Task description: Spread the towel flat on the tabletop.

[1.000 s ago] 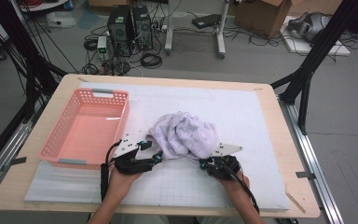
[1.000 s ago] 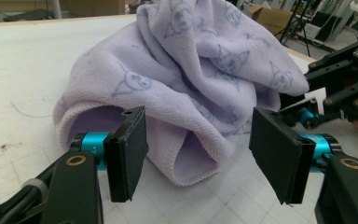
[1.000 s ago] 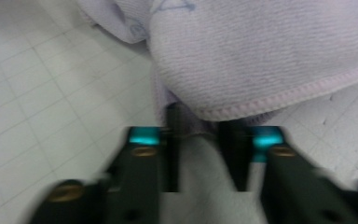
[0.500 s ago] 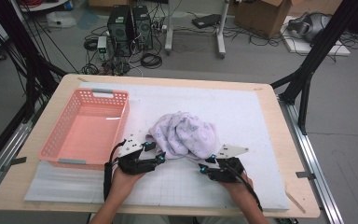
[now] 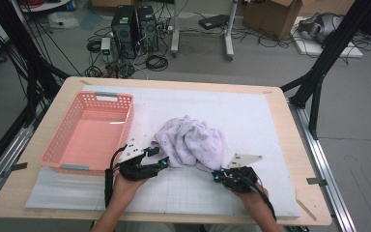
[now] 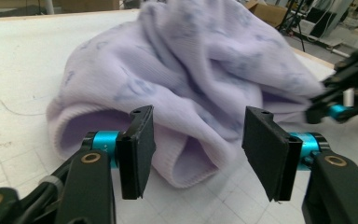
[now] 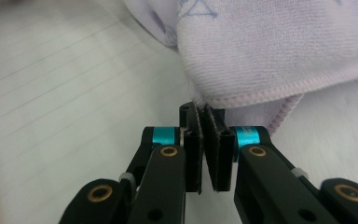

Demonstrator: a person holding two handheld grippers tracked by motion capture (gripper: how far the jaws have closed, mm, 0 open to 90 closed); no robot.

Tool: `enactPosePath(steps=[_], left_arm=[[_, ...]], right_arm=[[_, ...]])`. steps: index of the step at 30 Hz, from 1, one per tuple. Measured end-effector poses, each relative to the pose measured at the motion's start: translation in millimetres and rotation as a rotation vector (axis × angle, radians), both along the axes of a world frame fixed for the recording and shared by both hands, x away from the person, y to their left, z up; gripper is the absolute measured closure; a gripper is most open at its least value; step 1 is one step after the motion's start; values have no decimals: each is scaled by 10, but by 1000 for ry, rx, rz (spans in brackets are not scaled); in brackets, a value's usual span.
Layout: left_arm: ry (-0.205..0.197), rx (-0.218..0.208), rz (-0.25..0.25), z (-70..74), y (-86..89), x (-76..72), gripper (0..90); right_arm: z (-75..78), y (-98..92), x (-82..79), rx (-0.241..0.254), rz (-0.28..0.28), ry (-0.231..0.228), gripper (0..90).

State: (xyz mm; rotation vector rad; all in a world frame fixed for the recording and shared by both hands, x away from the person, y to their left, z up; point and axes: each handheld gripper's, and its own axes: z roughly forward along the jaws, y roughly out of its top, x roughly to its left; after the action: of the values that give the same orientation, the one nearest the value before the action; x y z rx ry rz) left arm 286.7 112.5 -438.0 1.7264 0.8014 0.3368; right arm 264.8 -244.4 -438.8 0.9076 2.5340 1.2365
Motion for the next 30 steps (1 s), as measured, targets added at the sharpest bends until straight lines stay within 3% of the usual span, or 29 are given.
enactPosePath(steps=[1,7,15,18,19,21,25,27,30], left_arm=[[-1,-1,0,3,-2,-3,454],[0,2,-1,2,-30,-7,441],[9,8,10,-7,-41,1,398],[13,5,11,-12,-46,12,395],[18,8,10,-18,-64,32,393],[17,15,11,-22,-98,51,392],[14,33,28,-25,-168,109,375],[41,50,32,-39,-196,168,363],[84,80,35,-66,-261,253,356]], right_arm=[[26,-154,-94,-2,-3,5,864],[68,-556,-407,13,1,20,864],[18,-887,-790,-37,12,33,879],[24,-988,-871,-13,-5,31,865],[45,-999,-869,2,-22,18,841],[91,-985,-814,28,-60,-15,711],[173,-874,-564,60,-151,-73,580],[203,-798,-395,69,-187,-84,544],[188,-624,-152,37,-226,-81,477]])
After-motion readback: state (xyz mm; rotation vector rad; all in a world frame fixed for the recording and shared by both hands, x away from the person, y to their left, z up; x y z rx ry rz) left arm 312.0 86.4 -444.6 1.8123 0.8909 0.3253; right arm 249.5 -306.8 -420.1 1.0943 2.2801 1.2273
